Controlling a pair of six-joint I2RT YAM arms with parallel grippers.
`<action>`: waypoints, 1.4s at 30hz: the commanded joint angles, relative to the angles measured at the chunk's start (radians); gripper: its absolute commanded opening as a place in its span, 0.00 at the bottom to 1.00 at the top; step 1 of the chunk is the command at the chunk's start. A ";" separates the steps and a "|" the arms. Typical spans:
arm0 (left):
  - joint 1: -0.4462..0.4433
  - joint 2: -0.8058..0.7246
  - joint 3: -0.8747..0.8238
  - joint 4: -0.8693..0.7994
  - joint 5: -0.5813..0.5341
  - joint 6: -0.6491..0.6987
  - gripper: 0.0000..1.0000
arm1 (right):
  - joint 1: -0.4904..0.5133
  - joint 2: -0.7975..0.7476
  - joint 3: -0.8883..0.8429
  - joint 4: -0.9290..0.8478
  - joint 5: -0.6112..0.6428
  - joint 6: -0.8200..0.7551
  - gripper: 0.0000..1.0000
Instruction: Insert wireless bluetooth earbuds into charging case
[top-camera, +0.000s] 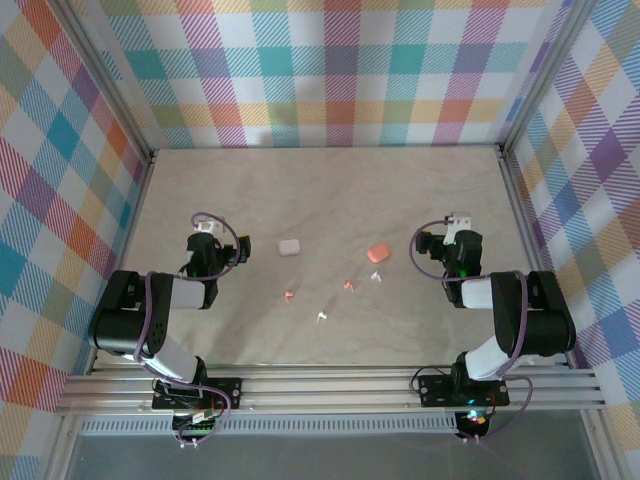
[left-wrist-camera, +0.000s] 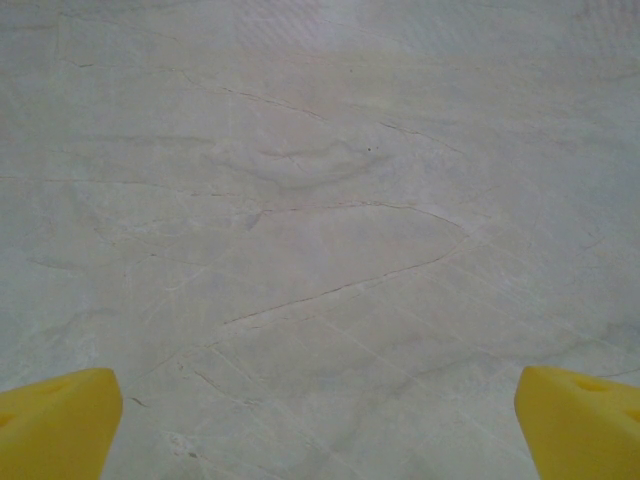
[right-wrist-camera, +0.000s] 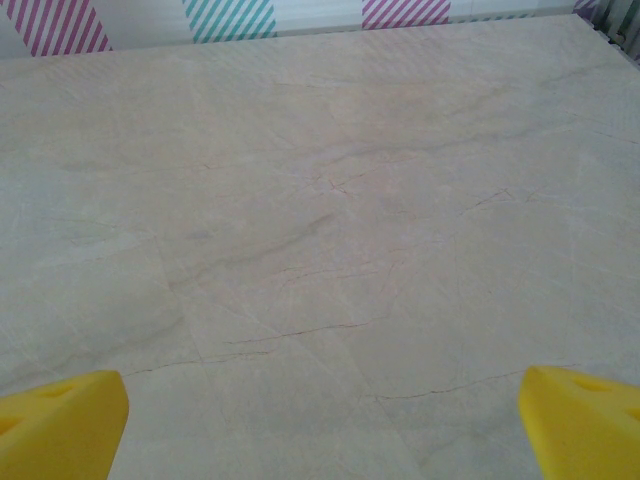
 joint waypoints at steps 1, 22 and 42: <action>0.010 -0.003 0.011 0.009 0.008 -0.004 1.00 | -0.001 -0.006 0.016 0.006 -0.015 -0.007 1.00; 0.017 -0.184 0.324 -0.680 0.202 -0.174 0.89 | 0.052 -0.125 0.498 -1.045 -0.030 0.354 0.86; -0.011 -0.282 0.419 -1.312 0.240 -0.469 0.73 | 0.736 0.807 1.715 -1.843 0.012 0.479 0.97</action>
